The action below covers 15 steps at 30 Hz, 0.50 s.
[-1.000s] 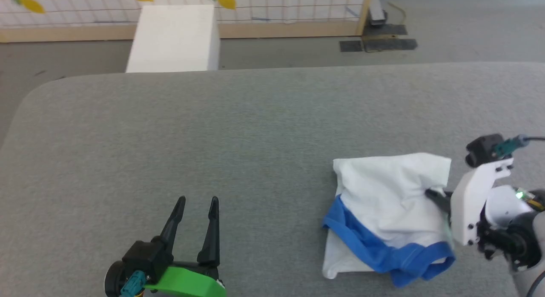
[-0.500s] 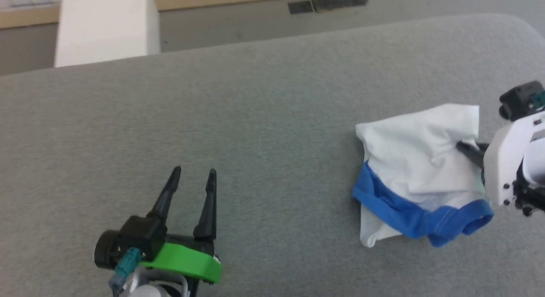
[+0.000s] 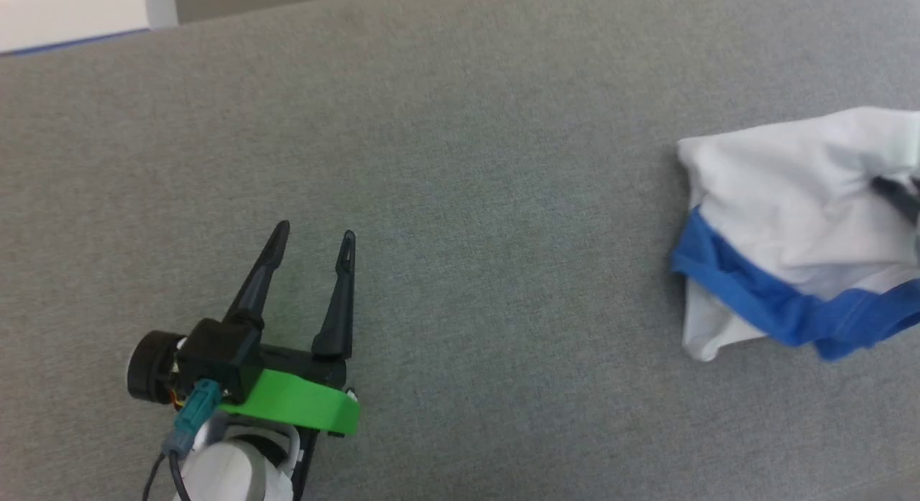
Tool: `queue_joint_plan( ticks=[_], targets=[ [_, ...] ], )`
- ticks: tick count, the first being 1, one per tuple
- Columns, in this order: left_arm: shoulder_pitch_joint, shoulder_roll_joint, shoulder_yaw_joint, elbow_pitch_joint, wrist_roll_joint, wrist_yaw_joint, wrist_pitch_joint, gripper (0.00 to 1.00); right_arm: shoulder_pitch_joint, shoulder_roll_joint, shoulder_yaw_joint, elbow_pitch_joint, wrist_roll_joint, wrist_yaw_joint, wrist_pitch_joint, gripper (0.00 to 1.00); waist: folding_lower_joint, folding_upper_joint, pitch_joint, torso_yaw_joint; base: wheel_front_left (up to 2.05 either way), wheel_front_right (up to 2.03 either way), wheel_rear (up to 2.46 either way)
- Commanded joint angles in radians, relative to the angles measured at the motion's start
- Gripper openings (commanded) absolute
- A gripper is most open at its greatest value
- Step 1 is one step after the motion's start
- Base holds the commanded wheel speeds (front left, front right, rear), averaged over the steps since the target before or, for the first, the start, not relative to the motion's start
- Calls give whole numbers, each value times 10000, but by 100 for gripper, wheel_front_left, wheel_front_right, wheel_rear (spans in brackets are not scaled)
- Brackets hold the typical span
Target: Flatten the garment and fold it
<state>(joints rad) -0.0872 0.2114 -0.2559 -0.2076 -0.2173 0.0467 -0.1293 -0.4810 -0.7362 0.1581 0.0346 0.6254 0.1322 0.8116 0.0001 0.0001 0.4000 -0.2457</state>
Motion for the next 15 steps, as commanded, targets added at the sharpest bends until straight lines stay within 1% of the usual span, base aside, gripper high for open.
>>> queue_joint_plan(
  ticks=[1,10,15],
  targets=[
    [-201,107,34,-109,98,81,43,100,-274,-240,60,74,4,-15,-250,0,-1,-1,389,-173,0,0,0],
    [-457,381,13,-727,340,145,400,100,-1165,-1558,414,834,-364,-15,-1358,0,-1,-1,1116,-131,0,0,0],
    [-678,528,-20,-1024,504,156,590,100,-1584,-2081,533,1492,-649,-15,-1873,0,-1,-1,1530,-102,0,0,0]
  ],
)
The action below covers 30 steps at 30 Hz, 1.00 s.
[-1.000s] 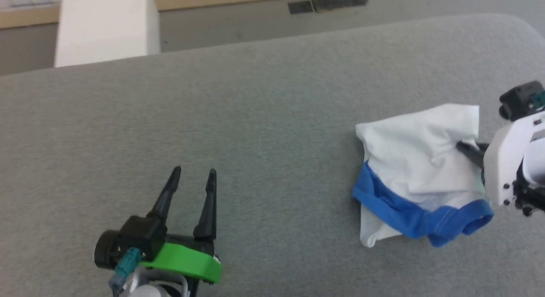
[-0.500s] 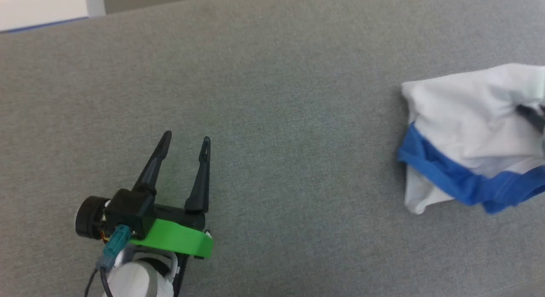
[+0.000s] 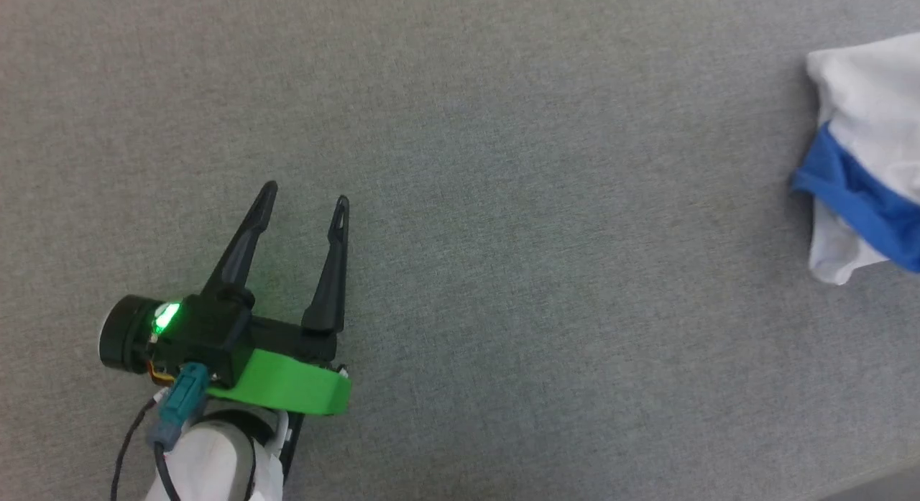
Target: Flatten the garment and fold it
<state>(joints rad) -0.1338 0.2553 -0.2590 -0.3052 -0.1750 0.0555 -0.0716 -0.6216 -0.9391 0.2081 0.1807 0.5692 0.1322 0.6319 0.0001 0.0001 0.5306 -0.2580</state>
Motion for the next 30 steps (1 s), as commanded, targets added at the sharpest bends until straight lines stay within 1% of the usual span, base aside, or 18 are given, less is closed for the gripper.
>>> queue_joint_plan(
  ticks=[1,5,14,22,23,25,26,27,28,29,30],
  targets=[
    [-256,119,-1,-104,116,66,56,100,-248,-140,59,134,-147,-15,-179,0,-1,-1,298,27,0,0,0],
    [-473,233,-40,-354,257,57,225,100,-569,-365,236,637,-352,-15,-706,0,-1,-1,561,63,0,0,0],
    [-736,464,-150,-890,512,39,580,100,-1456,-822,1144,2107,-1063,-15,-1951,0,-1,-1,965,223,0,0,0],
    [-802,581,-207,-1146,617,70,769,100,-2155,-884,1663,3412,-1585,-15,-2927,0,-1,-1,1139,454,0,0,0],
    [-806,590,-212,-1162,634,80,783,100,-2223,-866,1700,3559,-1634,-15,-3020,3,-1,-1,1144,482,0,0,0],
    [-805,606,-201,-1208,658,117,803,100,-2375,-809,1769,3866,-1720,-15,-3170,18,-1,-1,1142,524,0,0,0],
    [-799,619,-198,-1233,668,132,819,100,-2458,-775,1806,4035,-1775,-15,-3230,36,-1,-1,1140,546,0,0,0],
    [-797,628,-199,-1252,672,140,831,100,-2524,-750,1846,4152,-1824,-15,-3283,51,-1,-1,1139,562,0,0,0],
    [-795,635,-200,-1272,674,150,842,100,-2608,-716,1895,4279,-1880,-15,-3368,93,-1,-1,1134,579,0,0,0],
    [-792,640,-200,-1282,674,159,847,100,-2674,-683,1937,4381,-1914,-15,-3429,100,-1,-1,1126,591,0,0,0],
    [-789,642,-200,-1286,671,171,848,100,-2753,-641,2000,4504,-1948,-15,-3492,100,-1,-1,1110,604,0,0,0]
  ],
)
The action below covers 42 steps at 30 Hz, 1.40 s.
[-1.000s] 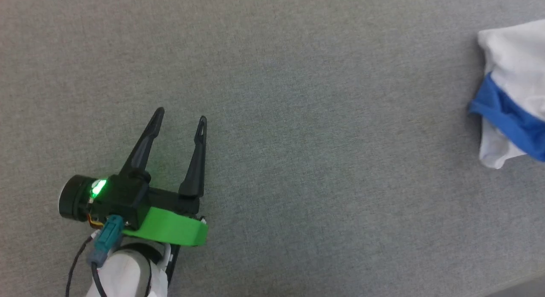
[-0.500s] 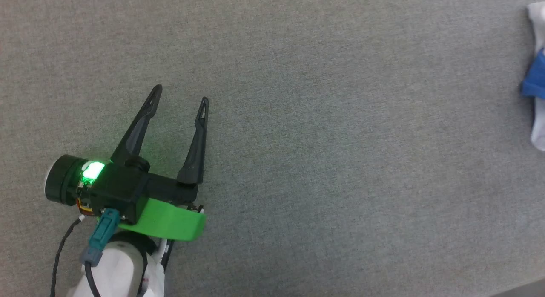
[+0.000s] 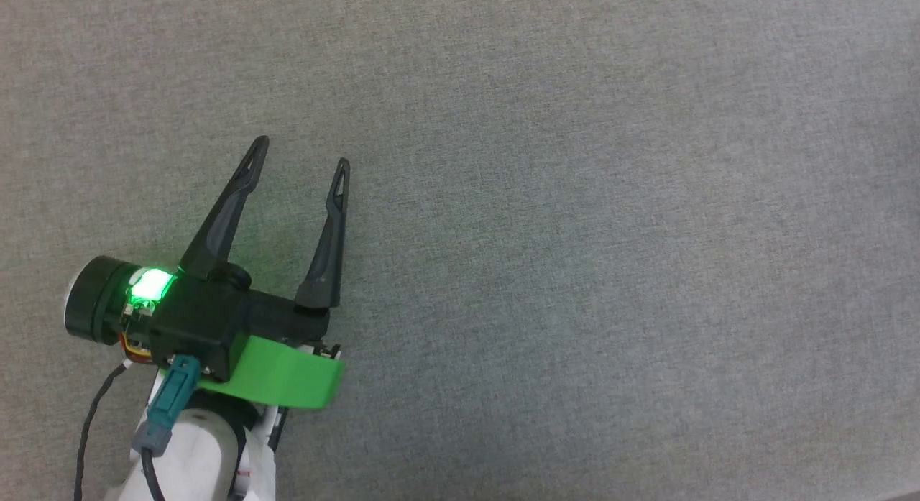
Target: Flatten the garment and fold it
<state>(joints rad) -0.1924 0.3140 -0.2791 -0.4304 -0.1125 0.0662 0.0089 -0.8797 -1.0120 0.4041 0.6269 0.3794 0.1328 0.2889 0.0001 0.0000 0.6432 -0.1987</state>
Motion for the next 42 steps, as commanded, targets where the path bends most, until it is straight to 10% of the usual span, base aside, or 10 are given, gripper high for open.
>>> queue_joint_plan(
  ticks=[1,14,27,42],
  targets=[
    [-198,54,1,-30,40,74,39,100,-236,124,90,134,-64,-21,-118,100,-1,0,-34,21,0,0,0],
    [-24,-201,-51,515,-314,218,-409,100,-827,524,637,1161,117,-21,-962,100,-1,0,-818,83,0,0,0],
    [677,-666,166,1778,-1043,485,-1510,100,153,2417,-542,1198,213,-21,-3073,100,-1,0,-2575,486,0,0,0],
    [1672,-1196,699,2440,-1777,950,-2406,100,3971,5928,-4431,-3071,-1998,-21,-3515,100,-1,0,-4312,1264,0,0,0]
  ],
)
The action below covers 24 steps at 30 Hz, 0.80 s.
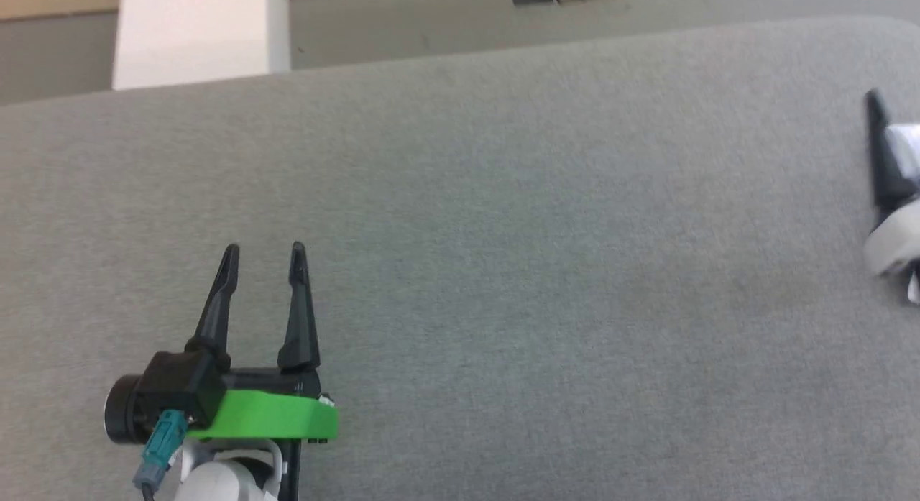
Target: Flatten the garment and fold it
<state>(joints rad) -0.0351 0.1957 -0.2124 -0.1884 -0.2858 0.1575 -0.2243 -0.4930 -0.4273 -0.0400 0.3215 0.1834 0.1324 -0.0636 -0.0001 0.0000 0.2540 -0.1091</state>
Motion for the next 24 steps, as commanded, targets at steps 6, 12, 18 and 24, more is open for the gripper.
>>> queue_joint_plan(
  ticks=[6,12,18,24],
  targets=[
    [462,-63,-99,503,94,79,-207,100,2096,1859,-861,-2276,-926,-17,244,100,1,0,-820,687,0,0,0],
    [575,-223,-89,892,452,231,-346,100,3663,3372,-1205,-3293,-1788,-17,-355,100,1,0,-1099,891,0,0,0],
    [722,-464,-24,1052,840,164,-371,100,4662,3748,-1141,-3062,-2106,-17,-1069,100,1,0,-1522,906,0,0,0],
    [1176,-740,-30,1161,1187,-92,-373,100,5154,3767,-752,-2430,-1656,-17,-1403,100,1,0,-2102,706,0,0,0]
  ],
)
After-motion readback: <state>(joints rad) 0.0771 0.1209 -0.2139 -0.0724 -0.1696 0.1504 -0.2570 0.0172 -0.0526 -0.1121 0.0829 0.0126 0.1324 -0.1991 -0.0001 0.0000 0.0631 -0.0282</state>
